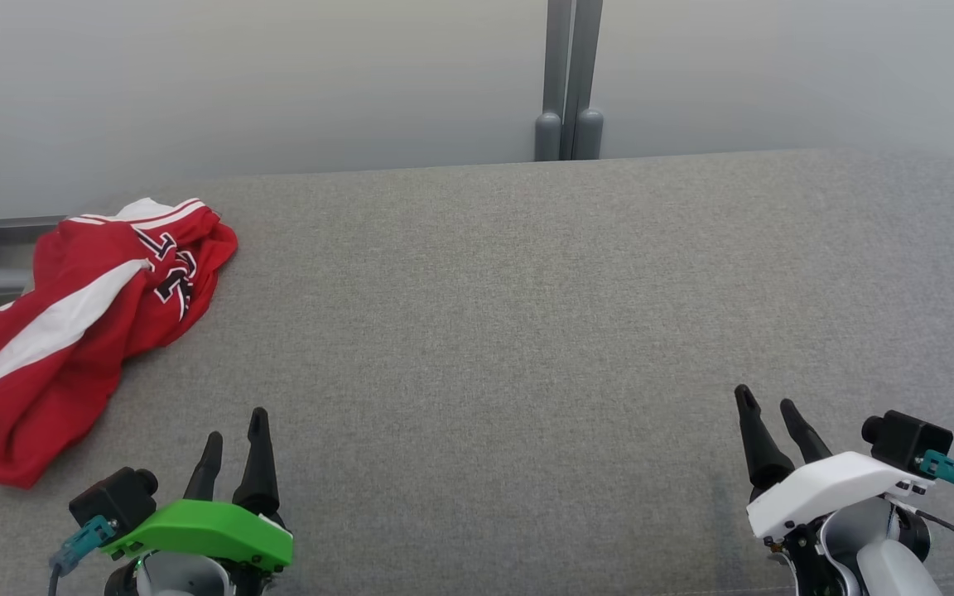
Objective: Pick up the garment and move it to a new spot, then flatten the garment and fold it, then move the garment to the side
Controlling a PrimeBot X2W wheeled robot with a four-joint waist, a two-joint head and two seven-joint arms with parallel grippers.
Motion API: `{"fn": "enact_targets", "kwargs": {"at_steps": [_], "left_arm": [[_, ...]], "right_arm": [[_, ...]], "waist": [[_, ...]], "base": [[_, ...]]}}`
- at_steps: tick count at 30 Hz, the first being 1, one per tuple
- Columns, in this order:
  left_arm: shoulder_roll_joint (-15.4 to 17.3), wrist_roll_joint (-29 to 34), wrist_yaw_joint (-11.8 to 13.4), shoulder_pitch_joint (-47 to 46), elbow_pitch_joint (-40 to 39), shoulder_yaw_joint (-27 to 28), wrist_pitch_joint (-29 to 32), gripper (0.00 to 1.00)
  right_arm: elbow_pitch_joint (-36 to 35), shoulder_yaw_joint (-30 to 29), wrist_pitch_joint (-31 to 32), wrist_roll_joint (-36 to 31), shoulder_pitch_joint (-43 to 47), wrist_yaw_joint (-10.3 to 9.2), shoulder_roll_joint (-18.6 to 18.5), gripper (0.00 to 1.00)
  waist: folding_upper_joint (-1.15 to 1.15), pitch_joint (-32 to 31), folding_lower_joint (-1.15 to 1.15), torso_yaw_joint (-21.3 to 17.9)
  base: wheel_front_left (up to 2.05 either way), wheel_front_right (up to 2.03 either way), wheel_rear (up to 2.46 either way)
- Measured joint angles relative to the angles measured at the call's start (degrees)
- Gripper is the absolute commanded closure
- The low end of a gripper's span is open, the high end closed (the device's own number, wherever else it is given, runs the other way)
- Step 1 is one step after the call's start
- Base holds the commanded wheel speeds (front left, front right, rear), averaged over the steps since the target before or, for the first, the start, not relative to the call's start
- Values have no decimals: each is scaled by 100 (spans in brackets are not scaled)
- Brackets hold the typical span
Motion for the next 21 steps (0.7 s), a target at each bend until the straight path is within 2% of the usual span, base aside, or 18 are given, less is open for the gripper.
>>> {"fn": "enact_targets", "kwargs": {"at_steps": [21], "left_arm": [[34, 1018, 105, -1, 210, -92, -279, 0]], "right_arm": [[177, 165, -43, -1188, -113, 0, -24, 0]], "waist": [[0, -84, 0, 89]], "base": [[0, 0, 0]]}}
